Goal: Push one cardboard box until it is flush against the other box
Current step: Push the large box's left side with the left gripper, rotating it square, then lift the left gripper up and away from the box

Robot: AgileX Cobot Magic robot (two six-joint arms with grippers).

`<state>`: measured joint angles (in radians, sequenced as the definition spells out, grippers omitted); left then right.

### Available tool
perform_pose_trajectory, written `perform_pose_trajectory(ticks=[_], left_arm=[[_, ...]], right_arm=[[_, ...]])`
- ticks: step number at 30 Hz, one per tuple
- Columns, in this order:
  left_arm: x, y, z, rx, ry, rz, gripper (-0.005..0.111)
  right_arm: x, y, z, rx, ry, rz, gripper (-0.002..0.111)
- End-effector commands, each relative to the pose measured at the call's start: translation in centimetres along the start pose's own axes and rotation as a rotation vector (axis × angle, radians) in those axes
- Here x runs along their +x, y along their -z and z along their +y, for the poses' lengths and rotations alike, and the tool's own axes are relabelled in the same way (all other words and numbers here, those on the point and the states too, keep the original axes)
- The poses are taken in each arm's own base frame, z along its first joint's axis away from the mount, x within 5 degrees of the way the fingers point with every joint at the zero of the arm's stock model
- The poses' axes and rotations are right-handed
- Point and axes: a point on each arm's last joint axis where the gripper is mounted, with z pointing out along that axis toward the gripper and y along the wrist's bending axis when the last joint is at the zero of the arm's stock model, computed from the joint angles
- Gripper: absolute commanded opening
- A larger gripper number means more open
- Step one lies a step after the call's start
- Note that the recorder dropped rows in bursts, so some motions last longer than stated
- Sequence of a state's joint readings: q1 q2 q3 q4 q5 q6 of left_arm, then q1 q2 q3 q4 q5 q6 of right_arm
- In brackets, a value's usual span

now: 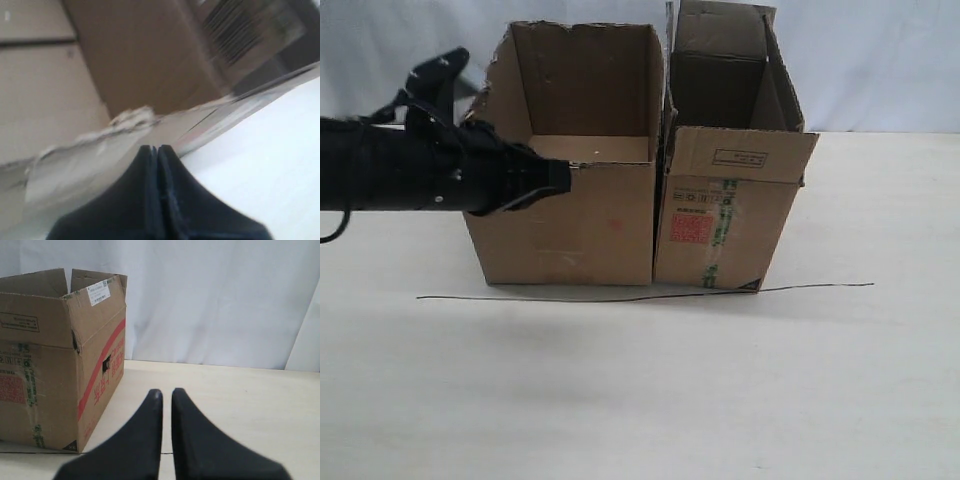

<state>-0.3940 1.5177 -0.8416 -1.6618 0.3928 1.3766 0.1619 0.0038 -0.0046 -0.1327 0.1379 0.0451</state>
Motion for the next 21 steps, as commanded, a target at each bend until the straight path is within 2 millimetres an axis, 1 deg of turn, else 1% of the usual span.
perform_pose_trajectory(ticks=[1,2,3,5,6,8,12,14,16,21], left_arm=[[-1.2,5.3,-2.4,0.012,-0.112,-0.136,0.0],[-0.7,6.7,-2.6,-0.02,-0.137,-0.165,0.0],[0.2,9.5,-2.9,-0.064,-0.17,-0.245,0.0],[2.1,12.5,-2.9,-0.133,-0.257,-0.307,0.0],[3.1,13.5,-2.6,-0.165,-0.254,-0.325,0.0],[5.0,15.8,-2.9,-0.167,-0.263,-0.389,0.0],[7.8,19.6,-3.4,-0.153,-0.262,-0.545,0.0],[9.0,21.1,-3.4,-0.153,-0.264,-0.628,0.0],[10.2,22.2,-3.2,-0.161,-0.241,-0.696,0.0],[13.0,23.6,-2.9,-0.116,-0.236,-0.817,0.0]], right_arm=[[0.2,0.0,0.0,-0.002,0.015,0.003,0.005],[0.2,0.0,0.0,-0.002,0.015,0.003,0.005],[0.2,0.0,0.0,-0.002,0.015,0.003,0.005],[0.2,0.0,0.0,-0.002,0.015,0.003,0.005],[0.2,0.0,0.0,-0.002,0.015,0.003,0.005],[0.2,0.0,0.0,-0.002,0.015,0.003,0.005],[0.2,0.0,0.0,-0.002,0.015,0.003,0.005],[0.2,0.0,0.0,-0.002,0.015,0.003,0.005],[0.2,0.0,0.0,-0.002,0.015,0.003,0.005],[0.2,0.0,0.0,-0.002,0.015,0.003,0.005]])
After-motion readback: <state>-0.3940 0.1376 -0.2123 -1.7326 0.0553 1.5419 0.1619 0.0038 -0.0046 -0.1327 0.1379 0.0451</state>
